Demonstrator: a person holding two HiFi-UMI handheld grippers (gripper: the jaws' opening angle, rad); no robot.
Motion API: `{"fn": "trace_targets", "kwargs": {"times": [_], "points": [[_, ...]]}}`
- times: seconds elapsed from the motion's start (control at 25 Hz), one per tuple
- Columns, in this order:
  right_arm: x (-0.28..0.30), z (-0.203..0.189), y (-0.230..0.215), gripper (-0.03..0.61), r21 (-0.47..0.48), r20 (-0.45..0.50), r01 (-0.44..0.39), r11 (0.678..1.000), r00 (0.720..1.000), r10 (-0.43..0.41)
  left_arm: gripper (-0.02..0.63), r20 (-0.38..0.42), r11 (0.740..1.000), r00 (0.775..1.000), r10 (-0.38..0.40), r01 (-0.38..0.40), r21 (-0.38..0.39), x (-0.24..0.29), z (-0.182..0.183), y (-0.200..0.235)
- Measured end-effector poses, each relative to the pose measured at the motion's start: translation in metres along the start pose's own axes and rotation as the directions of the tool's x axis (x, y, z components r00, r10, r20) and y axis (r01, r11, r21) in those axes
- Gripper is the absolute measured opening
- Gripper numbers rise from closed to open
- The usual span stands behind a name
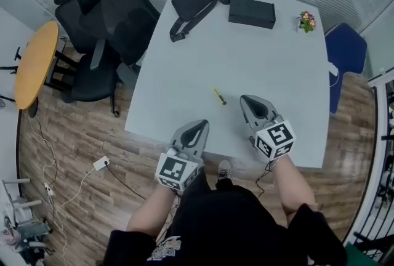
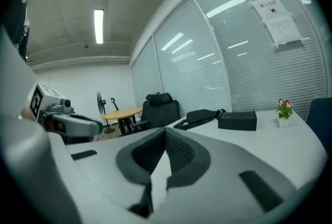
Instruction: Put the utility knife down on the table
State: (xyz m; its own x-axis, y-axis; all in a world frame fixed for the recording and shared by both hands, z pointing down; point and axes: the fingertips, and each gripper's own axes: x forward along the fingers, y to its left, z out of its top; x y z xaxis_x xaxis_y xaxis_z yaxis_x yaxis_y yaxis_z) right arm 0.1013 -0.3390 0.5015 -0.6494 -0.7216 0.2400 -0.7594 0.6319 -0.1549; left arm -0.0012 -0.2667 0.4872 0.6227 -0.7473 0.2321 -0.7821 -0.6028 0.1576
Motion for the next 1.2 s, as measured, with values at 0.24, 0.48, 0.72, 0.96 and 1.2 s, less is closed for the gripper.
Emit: {"fn": "trace_targets", "kwargs": {"times": [0.24,0.48,0.72,0.96,1.2], "points": [[-0.041,0.051,0.040,0.002,-0.041,0.124,-0.069,0.997,0.990,0.074,0.006,0.076,0.992,0.989,0.126,-0.127,-0.001,-0.052,0.021,-0.005],[-0.059,0.065,0.089,0.003,-0.038,0.170,-0.128,0.991,0.976,0.132,0.006,0.117,0.983,0.976,0.184,-0.186,0.004,-0.103,0.031,-0.008],[-0.069,0.064,0.138,0.002,-0.028,0.192,-0.099,0.995,0.976,0.102,0.006,0.142,0.987,0.977,0.157,-0.160,0.010,-0.152,0.031,-0.005],[-0.086,0.050,0.195,0.003,-0.028,0.189,-0.007,1.000,0.982,0.012,0.006,0.164,0.997,0.984,0.075,-0.079,0.018,-0.201,0.025,0.003],[-0.126,0.032,0.239,0.003,-0.020,0.193,0.141,0.990,0.972,-0.134,0.005,0.160,0.999,0.986,-0.042,0.039,0.026,-0.234,0.009,-0.002]]}}
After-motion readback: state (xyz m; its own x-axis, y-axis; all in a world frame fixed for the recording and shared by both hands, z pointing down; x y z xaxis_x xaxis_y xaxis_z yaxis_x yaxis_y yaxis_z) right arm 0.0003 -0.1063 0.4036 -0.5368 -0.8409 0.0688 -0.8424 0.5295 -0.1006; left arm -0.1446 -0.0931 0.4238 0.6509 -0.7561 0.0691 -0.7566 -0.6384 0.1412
